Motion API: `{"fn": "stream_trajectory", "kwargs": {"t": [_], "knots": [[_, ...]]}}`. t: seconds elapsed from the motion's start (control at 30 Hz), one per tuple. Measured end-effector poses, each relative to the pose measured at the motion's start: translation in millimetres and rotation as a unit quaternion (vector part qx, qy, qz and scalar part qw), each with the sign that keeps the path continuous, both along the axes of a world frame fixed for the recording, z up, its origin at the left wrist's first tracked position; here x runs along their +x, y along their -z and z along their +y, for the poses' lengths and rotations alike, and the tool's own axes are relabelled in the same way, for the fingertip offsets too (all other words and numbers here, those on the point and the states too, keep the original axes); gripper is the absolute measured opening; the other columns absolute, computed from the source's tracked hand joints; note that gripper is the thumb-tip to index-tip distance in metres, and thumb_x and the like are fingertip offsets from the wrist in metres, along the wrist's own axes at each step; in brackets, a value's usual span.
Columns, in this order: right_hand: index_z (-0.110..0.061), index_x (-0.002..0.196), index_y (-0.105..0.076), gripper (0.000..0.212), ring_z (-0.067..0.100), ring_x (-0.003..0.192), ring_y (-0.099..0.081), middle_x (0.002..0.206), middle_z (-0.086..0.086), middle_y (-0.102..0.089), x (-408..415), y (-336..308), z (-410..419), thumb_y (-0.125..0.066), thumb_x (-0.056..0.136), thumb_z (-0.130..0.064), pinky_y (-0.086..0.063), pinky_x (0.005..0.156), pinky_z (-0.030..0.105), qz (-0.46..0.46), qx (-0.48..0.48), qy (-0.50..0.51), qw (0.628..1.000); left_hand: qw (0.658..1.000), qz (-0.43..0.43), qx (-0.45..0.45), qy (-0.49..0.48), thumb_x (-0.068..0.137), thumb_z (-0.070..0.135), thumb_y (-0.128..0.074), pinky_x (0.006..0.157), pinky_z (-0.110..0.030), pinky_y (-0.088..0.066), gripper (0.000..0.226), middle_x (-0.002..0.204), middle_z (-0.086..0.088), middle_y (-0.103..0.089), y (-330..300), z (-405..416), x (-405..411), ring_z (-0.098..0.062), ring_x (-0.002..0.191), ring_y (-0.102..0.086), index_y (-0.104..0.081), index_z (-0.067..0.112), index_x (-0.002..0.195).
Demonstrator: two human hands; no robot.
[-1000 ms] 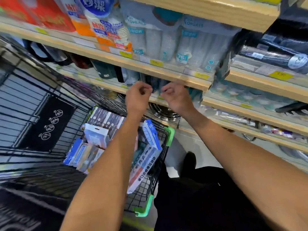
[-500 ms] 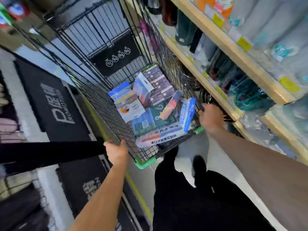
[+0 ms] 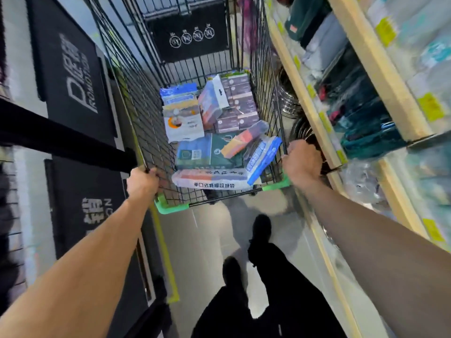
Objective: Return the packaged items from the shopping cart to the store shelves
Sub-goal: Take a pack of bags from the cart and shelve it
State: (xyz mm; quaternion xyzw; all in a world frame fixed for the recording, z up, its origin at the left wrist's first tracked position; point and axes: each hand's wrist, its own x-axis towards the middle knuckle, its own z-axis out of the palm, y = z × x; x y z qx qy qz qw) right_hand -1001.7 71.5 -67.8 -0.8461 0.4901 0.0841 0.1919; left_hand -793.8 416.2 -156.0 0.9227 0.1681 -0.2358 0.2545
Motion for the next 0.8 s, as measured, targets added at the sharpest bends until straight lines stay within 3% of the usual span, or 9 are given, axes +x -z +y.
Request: {"fn": "stream_trajectory", "kwargs": {"t": [0.1, 0.2, 0.33, 0.5, 0.6, 0.7, 0.8], "knots": [[-0.009, 0.098, -0.071, 0.017, 0.036, 0.096, -0.069, 0.098, 0.015, -0.073, -27, 0, 19, -0.073, 0.086, -0.020, -0.057, 0.080, 0.039, 0.008, -0.002, 0.010, 1.000, 0.999, 0.001, -0.029, -0.015, 0.077, 0.056, -0.050, 0.074, -0.051, -0.061, 0.040, 0.086, -0.004, -0.074, -8, 15, -29, -0.029, 0.076, -0.074, -0.067, 0.025, 0.092], [-0.006, 0.091, -0.069, 0.016, 0.032, 0.085, -0.070, 0.087, 0.012, -0.073, -63, 1, 45, -0.075, 0.085, -0.020, -0.056, 0.068, 0.034, 0.012, 0.002, 0.006, 1.000, 0.998, 0.012, -0.060, -0.006, 0.097, 0.033, -0.049, 0.075, -0.045, -0.061, 0.022, 0.085, -0.008, -0.073, -50, 15, -86, -0.026, 0.076, -0.074, -0.064, 0.018, 0.091], [-0.004, 0.084, -0.065, 0.011, 0.028, 0.070, -0.066, 0.076, 0.010, -0.067, -114, 1, 71, -0.071, 0.085, -0.014, -0.045, 0.055, 0.027, 0.018, -0.002, 0.001, 1.000, 0.996, 0.016, -0.082, -0.015, 0.100, 0.026, -0.046, 0.073, -0.042, -0.061, 0.025, 0.078, -0.004, -0.071, -67, 34, -147, -0.023, 0.076, -0.074, -0.060, 0.020, 0.080], [-0.015, 0.069, -0.055, 0.022, 0.031, 0.075, -0.067, 0.074, 0.011, -0.067, -177, 5, 94, -0.073, 0.081, -0.016, -0.048, 0.065, 0.031, 0.006, 0.015, -0.038, 0.999, 0.995, 0.034, -0.086, -0.032, 0.099, 0.023, -0.045, 0.054, -0.027, -0.050, 0.024, 0.079, -0.004, -0.073, -73, 67, -215, -0.022, 0.072, -0.074, -0.059, 0.020, 0.080], [-0.010, 0.081, -0.066, 0.012, 0.032, 0.084, -0.070, 0.084, 0.012, -0.072, -204, 4, 105, -0.074, 0.079, -0.018, -0.054, 0.073, 0.034, 0.009, 0.025, -0.050, 0.998, 0.994, 0.044, -0.086, -0.056, 0.099, 0.023, -0.046, 0.062, -0.034, -0.054, 0.023, 0.083, -0.006, -0.074, -69, 87, -247, -0.025, 0.072, -0.074, -0.059, 0.019, 0.080], [-0.008, 0.090, -0.067, 0.013, 0.035, 0.089, -0.069, 0.090, 0.014, -0.072, -235, 3, 115, -0.073, 0.082, -0.017, -0.056, 0.077, 0.037, 0.010, 0.030, -0.065, 0.997, 0.993, 0.056, -0.080, -0.067, 0.100, 0.022, -0.046, 0.059, -0.035, -0.056, 0.023, 0.082, -0.007, -0.075, -66, 103, -283, -0.027, 0.071, -0.074, -0.061, 0.016, 0.084], [-0.006, 0.094, -0.070, 0.015, 0.035, 0.094, -0.069, 0.097, 0.015, -0.073, -261, 4, 123, -0.073, 0.084, -0.015, -0.055, 0.079, 0.035, 0.012, 0.032, -0.089, 0.995, 0.992, 0.055, -0.060, -0.098, 0.097, 0.023, -0.048, 0.067, -0.043, -0.059, 0.021, 0.080, -0.011, -0.075, -58, 122, -318, -0.030, 0.074, -0.074, -0.062, 0.016, 0.082]]}}
